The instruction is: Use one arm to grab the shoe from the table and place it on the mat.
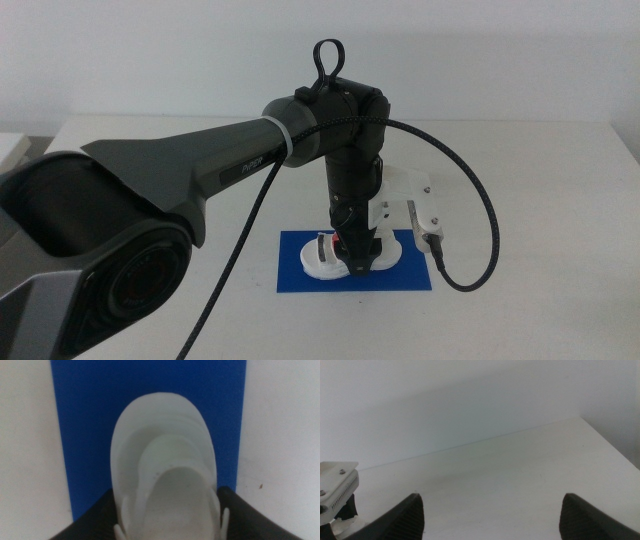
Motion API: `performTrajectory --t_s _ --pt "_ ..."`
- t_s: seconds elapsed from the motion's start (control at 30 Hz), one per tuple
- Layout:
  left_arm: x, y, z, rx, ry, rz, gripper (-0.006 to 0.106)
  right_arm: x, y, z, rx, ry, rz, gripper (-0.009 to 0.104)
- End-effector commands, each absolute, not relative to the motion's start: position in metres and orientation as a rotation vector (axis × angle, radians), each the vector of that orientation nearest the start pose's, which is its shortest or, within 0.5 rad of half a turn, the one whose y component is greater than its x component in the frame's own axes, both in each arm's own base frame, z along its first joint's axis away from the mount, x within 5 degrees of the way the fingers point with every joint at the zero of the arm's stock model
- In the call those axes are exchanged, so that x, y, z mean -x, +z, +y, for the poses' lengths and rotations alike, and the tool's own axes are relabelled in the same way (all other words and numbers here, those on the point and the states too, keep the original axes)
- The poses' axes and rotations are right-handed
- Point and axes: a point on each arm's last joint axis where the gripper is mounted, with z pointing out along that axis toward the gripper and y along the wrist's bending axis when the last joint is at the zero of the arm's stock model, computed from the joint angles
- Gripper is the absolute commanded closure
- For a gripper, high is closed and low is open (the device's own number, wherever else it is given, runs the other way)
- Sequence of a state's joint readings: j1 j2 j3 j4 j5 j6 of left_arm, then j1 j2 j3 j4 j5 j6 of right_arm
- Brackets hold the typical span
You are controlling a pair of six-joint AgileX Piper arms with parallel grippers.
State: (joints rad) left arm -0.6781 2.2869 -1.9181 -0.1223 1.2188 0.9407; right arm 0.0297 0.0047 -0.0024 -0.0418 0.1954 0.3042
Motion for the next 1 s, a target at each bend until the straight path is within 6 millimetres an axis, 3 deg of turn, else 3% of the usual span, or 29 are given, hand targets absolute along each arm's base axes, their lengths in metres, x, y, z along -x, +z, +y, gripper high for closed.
performTrajectory --t_s 0.0,0.1,0.4,0.5,0.57,0.63,0.7,0.77,0.87,0.97 --pt "-0.357 0.180 -0.300 2.309 0.156 -2.268 0.096 -0.056 0.196 0.001 -0.194 0.207 1.662 0.016" --pt "-0.357 0.180 -0.300 2.339 0.154 -2.239 0.081 -0.056 0.196 0.001 -0.194 0.207 1.662 0.016" --pt "-0.357 0.180 -0.301 2.368 0.166 -2.211 0.006 -0.056 0.196 0.001 -0.194 0.207 1.662 0.016" --pt "-0.357 0.184 -0.301 2.385 0.167 -2.212 0.007 -0.056 0.196 0.001 -0.194 0.207 1.662 0.016" --pt "-0.359 0.200 -0.301 2.389 0.126 -2.267 0.007 -0.056 0.196 0.001 -0.194 0.207 1.662 0.016" --pt "-0.356 0.228 -0.296 2.408 0.086 -2.331 0.007 -0.056 0.196 0.001 -0.194 0.207 1.662 0.016" --pt "-0.350 0.266 -0.287 2.448 0.034 -2.403 0.007 -0.056 0.196 0.001 -0.194 0.207 1.662 0.016" --pt "-0.339 0.317 -0.271 2.453 0.038 -2.559 0.007 -0.056 0.196 0.001 -0.194 0.207 1.662 0.016" --pt "-0.321 0.368 -0.239 2.313 0.261 -2.826 0.007 -0.056 0.196 0.001 -0.194 0.207 1.662 0.016" --pt "-0.300 0.384 -0.197 2.110 0.543 -2.967 0.007 -0.056 0.196 0.001 -0.194 0.207 1.662 0.016"
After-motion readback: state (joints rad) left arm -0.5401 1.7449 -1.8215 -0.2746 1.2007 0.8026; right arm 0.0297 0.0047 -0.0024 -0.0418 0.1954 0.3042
